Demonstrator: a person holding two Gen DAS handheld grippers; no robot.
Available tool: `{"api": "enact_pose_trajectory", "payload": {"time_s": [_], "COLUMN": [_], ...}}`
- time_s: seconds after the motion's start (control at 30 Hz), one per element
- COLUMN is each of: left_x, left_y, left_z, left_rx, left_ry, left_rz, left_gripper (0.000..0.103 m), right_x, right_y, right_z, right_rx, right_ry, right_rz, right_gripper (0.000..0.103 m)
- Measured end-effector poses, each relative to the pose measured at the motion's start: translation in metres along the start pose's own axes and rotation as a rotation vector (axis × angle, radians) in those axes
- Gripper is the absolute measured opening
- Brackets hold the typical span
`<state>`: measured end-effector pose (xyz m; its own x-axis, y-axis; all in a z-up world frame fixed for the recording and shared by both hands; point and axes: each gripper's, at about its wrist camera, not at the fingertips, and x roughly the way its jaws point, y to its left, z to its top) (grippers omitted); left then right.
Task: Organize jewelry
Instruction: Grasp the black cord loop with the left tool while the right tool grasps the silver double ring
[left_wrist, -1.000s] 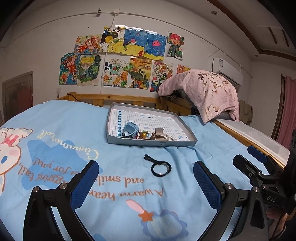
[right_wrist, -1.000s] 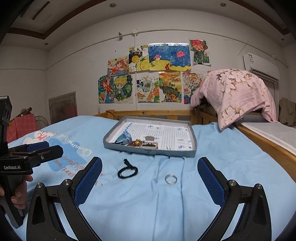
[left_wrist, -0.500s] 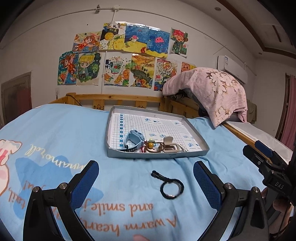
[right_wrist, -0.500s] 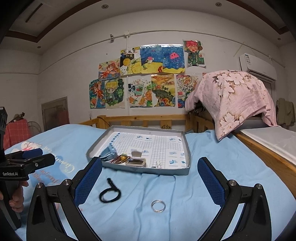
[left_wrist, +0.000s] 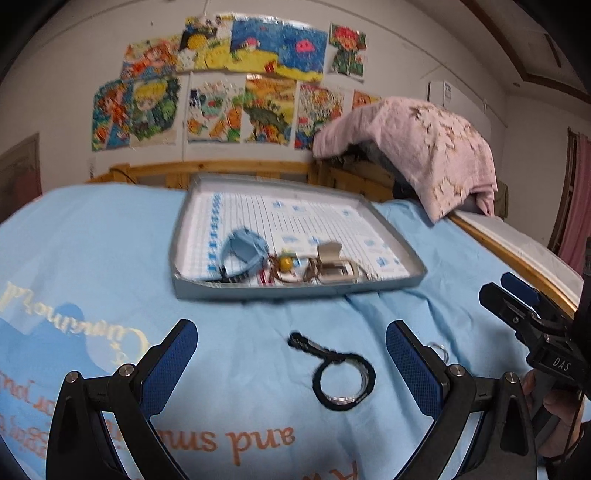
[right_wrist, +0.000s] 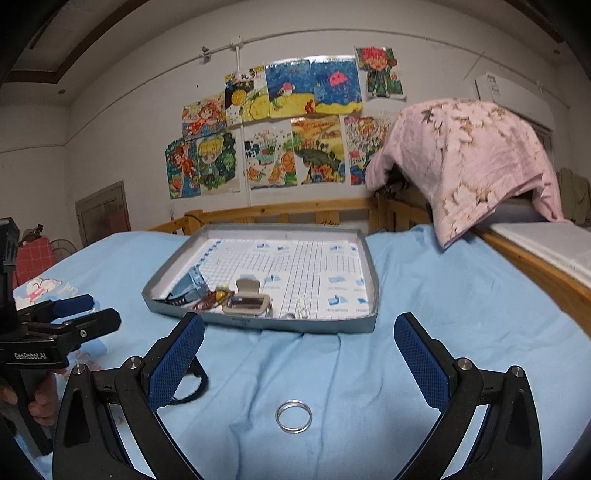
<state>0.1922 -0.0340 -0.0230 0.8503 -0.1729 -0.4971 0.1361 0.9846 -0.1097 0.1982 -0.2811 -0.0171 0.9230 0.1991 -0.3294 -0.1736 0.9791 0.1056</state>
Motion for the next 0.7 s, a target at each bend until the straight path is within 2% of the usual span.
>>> {"api": "enact_pose_trajectory", "payload": {"time_s": [0.23,0.3,0.37,0.47,0.7], "left_x": [0.021,0.024,0.027,0.036,0.051], "left_y": [-0.002,-0.005,-0.008,-0.01,-0.014], "left_z": [-0.024,-0.03,-0.033,-0.039,-0.044], "left_rx": [0.021,0.035,0.048,0.06,0.07], "left_ry": [0.091,0.1,0.112,0.153,0.211], "left_rz": [-0.065,-0.086,-0.11,-0.144,-0.182], "left_gripper": [0.103,0.102,0.093,0.081,0.073], "right_x": [0.027,0.032,0.037,0.04,0.044], "right_y": [-0.008,-0.009,-0.009,-0.008,-0.013], "right_z": [-0.025,-0.033,-0.041,-0.049,-0.057], "right_rx": [0.018,0.021,0.027,0.025,0.058], "right_ry": [0.109,0.136,0.167,0.197,0.236], "right_rz": [0.064,0.08,0.101,0.125,0.138], "right_gripper": [0.1,0.096,0.083,0.069,0.057]}}
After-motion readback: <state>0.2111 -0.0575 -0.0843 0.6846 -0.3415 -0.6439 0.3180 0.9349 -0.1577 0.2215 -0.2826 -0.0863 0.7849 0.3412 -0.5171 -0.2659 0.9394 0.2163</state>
